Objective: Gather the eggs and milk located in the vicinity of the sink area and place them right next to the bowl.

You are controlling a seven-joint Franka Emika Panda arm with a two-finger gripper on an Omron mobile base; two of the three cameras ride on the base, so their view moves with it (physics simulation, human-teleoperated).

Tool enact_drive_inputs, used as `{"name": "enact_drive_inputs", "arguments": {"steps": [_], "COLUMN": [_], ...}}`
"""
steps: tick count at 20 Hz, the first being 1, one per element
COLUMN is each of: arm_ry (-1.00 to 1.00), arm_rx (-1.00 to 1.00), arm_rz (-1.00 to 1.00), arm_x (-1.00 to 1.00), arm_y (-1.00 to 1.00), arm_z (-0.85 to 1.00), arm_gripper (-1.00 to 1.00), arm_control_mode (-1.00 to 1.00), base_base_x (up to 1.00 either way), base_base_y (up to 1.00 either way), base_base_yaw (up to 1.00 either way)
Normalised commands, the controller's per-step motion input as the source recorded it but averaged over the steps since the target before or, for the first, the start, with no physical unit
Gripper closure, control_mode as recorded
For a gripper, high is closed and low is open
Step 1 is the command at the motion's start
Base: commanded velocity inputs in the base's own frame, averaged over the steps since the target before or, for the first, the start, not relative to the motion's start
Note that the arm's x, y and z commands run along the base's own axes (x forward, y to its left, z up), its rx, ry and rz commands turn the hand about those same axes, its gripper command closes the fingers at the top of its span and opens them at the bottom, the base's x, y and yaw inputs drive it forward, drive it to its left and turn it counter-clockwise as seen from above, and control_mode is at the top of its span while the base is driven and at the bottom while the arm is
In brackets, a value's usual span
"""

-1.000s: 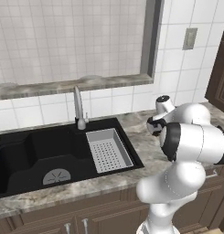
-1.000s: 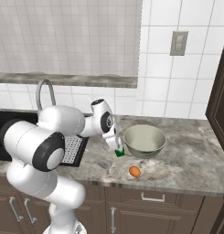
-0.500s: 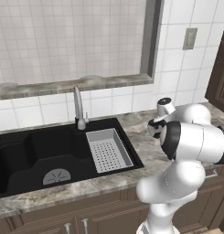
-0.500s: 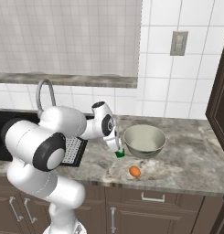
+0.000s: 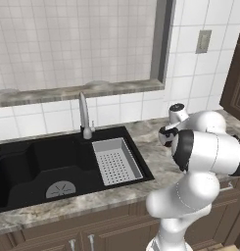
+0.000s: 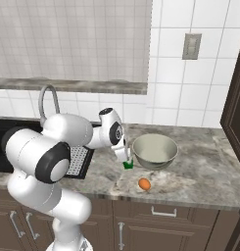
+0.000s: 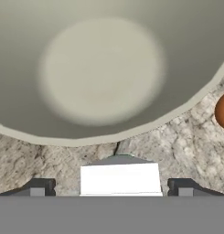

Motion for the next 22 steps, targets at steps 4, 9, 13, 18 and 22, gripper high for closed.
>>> {"name": "enact_drive_inputs", "arguments": {"steps": [4, 9, 13, 18, 22], "arm_ry": [0.0, 0.0, 0.0, 0.0, 0.0], "arm_rx": [0.0, 0.0, 0.0, 0.0, 0.25], "arm_rz": [0.0, 0.0, 0.0, 0.0, 0.0], "arm_x": [0.0, 0.0, -0.02, -0.13, -0.06], "arm_y": [-0.04, -0.02, 0.0, 0.0, -0.07], "arm_z": [0.0, 0.15, 0.36, 0.48, 0.36], "arm_gripper": [-1.0, -1.0, -1.0, -1.0, -1.0], "arm_control_mode": [-1.0, -1.0, -1.0, -1.0, -1.0], "base_base_x": [0.0, 0.0, 0.0, 0.0, 0.0], "base_base_y": [0.0, 0.0, 0.0, 0.0, 0.0], "base_base_yaw": [0.0, 0.0, 0.0, 0.0, 0.0]}}
